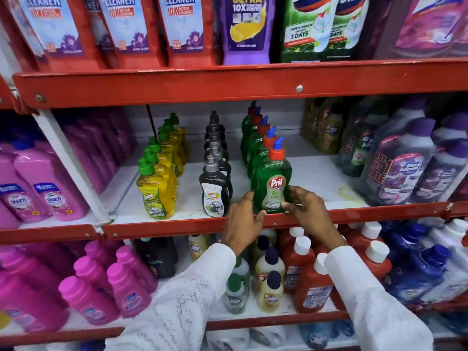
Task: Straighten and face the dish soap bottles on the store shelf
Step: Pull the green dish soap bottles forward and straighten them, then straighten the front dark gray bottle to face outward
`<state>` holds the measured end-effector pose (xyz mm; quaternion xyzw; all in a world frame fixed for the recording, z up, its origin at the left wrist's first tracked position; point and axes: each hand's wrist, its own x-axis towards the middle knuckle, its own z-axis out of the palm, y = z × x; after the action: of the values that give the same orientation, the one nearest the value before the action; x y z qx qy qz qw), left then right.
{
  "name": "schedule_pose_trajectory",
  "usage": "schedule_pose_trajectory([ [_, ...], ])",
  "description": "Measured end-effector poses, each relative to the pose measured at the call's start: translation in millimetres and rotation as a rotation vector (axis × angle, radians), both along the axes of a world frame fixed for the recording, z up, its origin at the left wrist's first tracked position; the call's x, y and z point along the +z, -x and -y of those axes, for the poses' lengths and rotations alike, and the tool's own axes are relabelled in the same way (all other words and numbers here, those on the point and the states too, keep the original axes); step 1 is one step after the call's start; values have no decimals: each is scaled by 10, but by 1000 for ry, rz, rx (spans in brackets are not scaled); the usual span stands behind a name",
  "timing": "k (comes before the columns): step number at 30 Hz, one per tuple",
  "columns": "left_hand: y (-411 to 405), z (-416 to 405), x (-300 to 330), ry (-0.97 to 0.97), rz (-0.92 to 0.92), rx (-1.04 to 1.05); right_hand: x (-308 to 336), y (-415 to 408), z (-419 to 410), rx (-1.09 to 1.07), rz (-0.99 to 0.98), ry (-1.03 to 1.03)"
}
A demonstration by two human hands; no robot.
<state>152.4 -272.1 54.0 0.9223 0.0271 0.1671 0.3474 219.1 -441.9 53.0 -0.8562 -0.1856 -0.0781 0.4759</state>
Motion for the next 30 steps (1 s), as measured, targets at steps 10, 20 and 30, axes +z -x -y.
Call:
schedule_pose_trajectory([
  [10,-92,-32,-100,120,52,27,-63,-9,22,4,2,-64],
  [20,238,-114,-98,203,240,32,-91,340,-132,-266,106,-397],
  [30,443,-1054,38,253,200,285,-97,604,-1239,4,123,-131],
])
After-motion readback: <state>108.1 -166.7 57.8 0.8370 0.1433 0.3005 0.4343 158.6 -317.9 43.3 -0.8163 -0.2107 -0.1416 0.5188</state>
